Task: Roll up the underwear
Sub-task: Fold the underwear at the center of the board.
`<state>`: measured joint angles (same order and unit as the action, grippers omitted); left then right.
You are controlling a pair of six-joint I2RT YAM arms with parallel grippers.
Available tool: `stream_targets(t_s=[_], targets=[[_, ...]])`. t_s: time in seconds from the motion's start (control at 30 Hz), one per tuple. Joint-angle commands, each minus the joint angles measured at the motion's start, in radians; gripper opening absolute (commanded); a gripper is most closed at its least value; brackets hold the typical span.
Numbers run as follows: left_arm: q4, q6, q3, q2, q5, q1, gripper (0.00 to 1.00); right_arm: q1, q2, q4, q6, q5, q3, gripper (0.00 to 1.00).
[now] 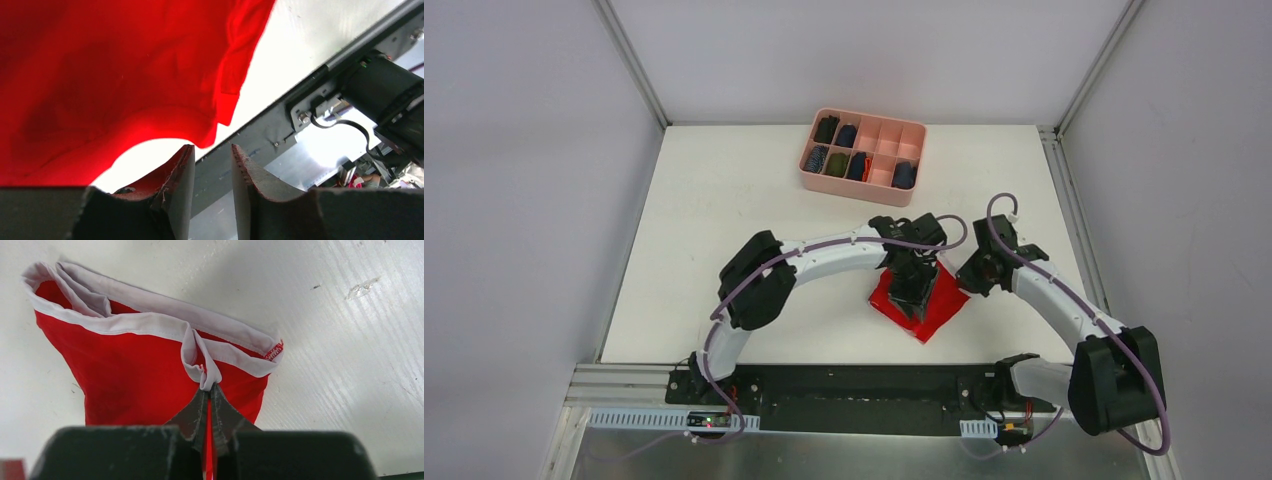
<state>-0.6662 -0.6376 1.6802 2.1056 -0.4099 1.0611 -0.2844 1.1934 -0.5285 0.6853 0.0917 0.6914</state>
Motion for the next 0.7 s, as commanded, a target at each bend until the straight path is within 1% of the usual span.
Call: stream_targets(t_s=[0.0,0.23,0.27,0.3,0.33,0.37,0.4,0.47,0.57,0.67], targets=[[-0.031,-0.014,-0.008,-0.159,-0.001,0.001,0.33,0.011,-0.018,0.007,-0.019,-0.01,-0.009,0.0],[-0.039,-0.045,-0.14,-0.31,0.017,-0.068,0.32,0.017,-0.036,-0.008,-0.041,0.022,0.0,0.0],[-0.039,-0.047,-0.157,-0.323,0.027,-0.081,0.32,0.018,-0.035,-0.01,-0.045,0.023,0.0,0.01],[-0.038,-0.048,-0.171,-0.332,0.035,-0.093,0.31,0.018,-0.037,-0.011,-0.049,0.02,0.005,0.07],[-0.038,-0.049,-0.182,-0.338,0.041,-0.106,0.31,0.019,-0.043,-0.013,-0.054,0.01,0.009,0.15],[-0.039,-0.047,-0.189,-0.343,0.042,-0.118,0.3,0.019,-0.053,-0.021,-0.056,-0.001,0.018,0.26],[-0.039,-0.045,-0.196,-0.347,0.047,-0.128,0.3,0.018,-0.068,-0.031,-0.056,-0.009,0.029,0.32],[-0.039,-0.05,-0.21,-0.352,0.065,-0.15,0.3,0.019,-0.104,-0.058,-0.052,-0.018,0.05,0.42],[-0.039,-0.069,-0.226,-0.357,0.097,-0.178,0.3,0.019,-0.166,-0.118,-0.024,-0.03,0.064,0.49],[-0.038,-0.094,-0.238,-0.346,0.132,-0.204,0.3,0.015,-0.247,-0.131,0.048,-0.08,0.028,0.49]])
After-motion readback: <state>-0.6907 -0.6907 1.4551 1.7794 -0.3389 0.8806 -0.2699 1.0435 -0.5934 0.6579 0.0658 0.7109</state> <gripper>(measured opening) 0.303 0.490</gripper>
